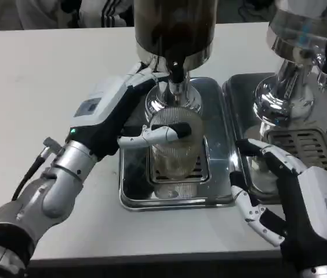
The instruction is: Grasp the cup under the faucet to collect the drink, then remove the cup.
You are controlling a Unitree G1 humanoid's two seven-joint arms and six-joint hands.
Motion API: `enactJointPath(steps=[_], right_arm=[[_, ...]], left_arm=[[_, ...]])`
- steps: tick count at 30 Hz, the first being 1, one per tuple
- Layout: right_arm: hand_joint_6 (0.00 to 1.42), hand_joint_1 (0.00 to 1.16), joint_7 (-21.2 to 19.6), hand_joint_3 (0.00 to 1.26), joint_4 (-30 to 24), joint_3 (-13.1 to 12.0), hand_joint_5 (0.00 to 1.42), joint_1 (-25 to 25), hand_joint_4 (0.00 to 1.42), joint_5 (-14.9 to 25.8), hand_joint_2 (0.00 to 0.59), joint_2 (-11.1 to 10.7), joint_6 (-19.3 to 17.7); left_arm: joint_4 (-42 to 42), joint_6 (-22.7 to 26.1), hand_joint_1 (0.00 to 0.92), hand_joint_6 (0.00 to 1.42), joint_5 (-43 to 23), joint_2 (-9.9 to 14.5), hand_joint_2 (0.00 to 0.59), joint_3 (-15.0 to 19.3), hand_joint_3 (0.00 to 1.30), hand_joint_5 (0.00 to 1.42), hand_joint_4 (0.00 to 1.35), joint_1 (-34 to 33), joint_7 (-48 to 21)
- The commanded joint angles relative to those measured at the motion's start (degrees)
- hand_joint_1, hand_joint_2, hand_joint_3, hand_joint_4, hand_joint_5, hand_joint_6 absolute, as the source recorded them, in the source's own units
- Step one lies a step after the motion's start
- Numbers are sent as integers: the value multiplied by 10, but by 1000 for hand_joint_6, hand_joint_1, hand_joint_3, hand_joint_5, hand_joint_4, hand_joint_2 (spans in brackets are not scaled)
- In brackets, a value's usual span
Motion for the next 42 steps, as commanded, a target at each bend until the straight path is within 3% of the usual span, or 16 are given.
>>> enactJointPath(steps=[1, 6, 11, 14, 22, 27, 31, 37, 42], right_arm=[[226, 460, -4, 348, -4, -4, 247, 5, 365, 7, 441, -2, -5], [228, 462, -4, 348, 0, -5, 250, 0, 366, 10, 442, -3, -7], [231, 464, -2, 348, 7, -5, 250, -9, 366, 15, 442, -5, -9], [233, 465, -2, 347, 11, -6, 250, -13, 366, 18, 442, -6, -11], [235, 466, -5, 341, 23, -7, 248, -26, 366, 22, 442, -8, -15], [234, 467, -8, 334, 33, -10, 247, -33, 365, 25, 442, -9, -20], [232, 467, -9, 328, 40, -12, 246, -38, 363, 25, 442, -9, -23], [230, 467, -14, 320, 45, -13, 246, -40, 361, 24, 442, -6, -25], [225, 468, -17, 318, 44, -15, 246, -37, 361, 26, 442, -6, -24]], left_arm=[[-40, -39, 138, 79, -29, 34, 18, 25, 187, 28, 0, 33, -2], [-89, -71, 131, 78, -61, 63, 18, 53, 187, 30, 0, 83, -22], [-147, -95, 115, 144, -105, 89, 27, 87, 193, 118, 34, 137, -53], [-184, -116, 93, 210, -157, 103, 41, 112, 212, 219, 129, 167, -91], [-263, -132, 68, 407, -329, 112, 76, 154, 327, 420, 337, 210, -233], [-336, -87, 20, 420, -489, 116, 81, 164, 392, 486, 403, 203, -385], [-383, -22, 0, 389, -594, 111, 69, 179, 356, 464, 353, 178, -508], [-390, 81, 0, 268, -650, 87, 56, 202, 213, 296, 170, 133, -630], [-380, 154, 0, 109, -649, 54, 51, 203, 116, 170, 48, 96, -695]])
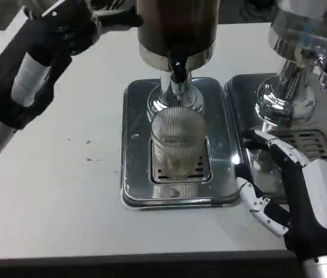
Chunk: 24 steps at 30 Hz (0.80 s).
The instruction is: Grasp the cup under the faucet to collect the drink, then remove the cup.
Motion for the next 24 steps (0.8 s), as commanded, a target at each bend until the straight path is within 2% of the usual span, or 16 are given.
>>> enactJointPath(steps=[1, 6, 12, 24], right_arm=[[223, 468, -11, 318, 0, -4, 246, 1, 361, 5, 442, 2, -8], [219, 468, -16, 317, -3, -4, 246, 6, 361, 3, 442, 4, -6], [216, 468, -20, 317, -5, -3, 241, 11, 361, 1, 442, 6, -6], [197, 468, -24, 317, -4, -1, 241, 10, 361, -1, 442, 9, -7]], left_arm=[[9, 53, 0, 98, 3, -28, 52, 2, 103, 148, 29, -34, -51], [32, 95, 0, 71, 17, -54, 56, 5, 80, 115, 0, -60, -90], [64, 105, 0, 59, 39, -74, 53, 13, 68, 106, 0, -81, -103], [135, 105, 0, 56, 80, -84, 50, 30, 22, 100, 0, -105, -114]])
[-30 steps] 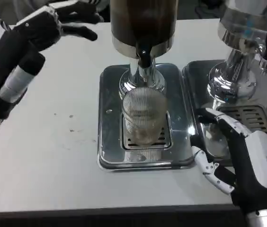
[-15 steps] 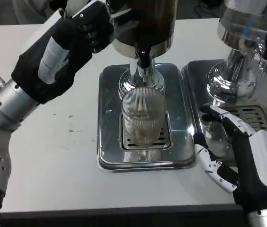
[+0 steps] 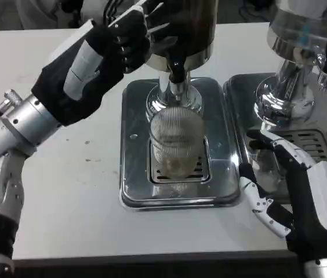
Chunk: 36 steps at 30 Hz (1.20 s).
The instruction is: Grasp the cup under the faucet to collect the drink, then remove the cup.
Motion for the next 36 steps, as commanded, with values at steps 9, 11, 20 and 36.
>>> enactJointPath(steps=[9, 11, 20, 36], right_arm=[[196, 468, -10, 317, 2, 1, 245, -1, 361, 2, 442, 6, -10], [196, 468, -11, 317, 3, 1, 245, 0, 361, 2, 442, 7, -11], [196, 468, -13, 317, 5, -1, 245, 3, 361, 4, 442, 9, -11], [201, 460, 5, 317, 9, -4, 248, -1, 361, 29, 435, 4, -22]], left_arm=[[48, -5, 0, 56, 43, -13, 50, 3, 21, 100, 0, -28, -14], [57, -9, 0, 57, 50, -14, 49, 0, 21, 100, 0, -31, -15], [93, -51, 0, 79, 98, -12, 39, -11, 40, 120, 0, -43, -19], [137, -170, 0, 82, 188, 0, 38, -48, 41, 124, 0, -37, 23]])
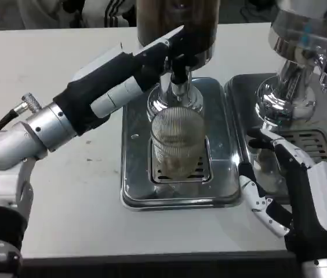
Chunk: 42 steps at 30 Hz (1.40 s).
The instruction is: Grasp the cup under the faucet to collect the drink, then remove the cup.
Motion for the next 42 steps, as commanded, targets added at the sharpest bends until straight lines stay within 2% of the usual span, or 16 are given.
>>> enactJointPath(steps=[1, 28, 42], right_arm=[[203, 460, 11, 317, 7, -5, 248, 0, 361, 26, 435, -4, -16], [230, 441, 34, 322, 1, -14, 262, 9, 364, 54, 443, -8, -27], [231, 439, 42, 326, 10, -16, 262, 6, 375, 62, 449, -10, -31]], left_arm=[[19, -26, 0, 83, 44, 10, 37, -26, 41, 124, 0, 1, 2], [30, -134, 0, 72, 127, 44, 44, -103, 39, 98, 0, 11, 91], [23, -178, 0, 71, 218, 72, 51, -144, 39, 93, 0, 13, 200]])
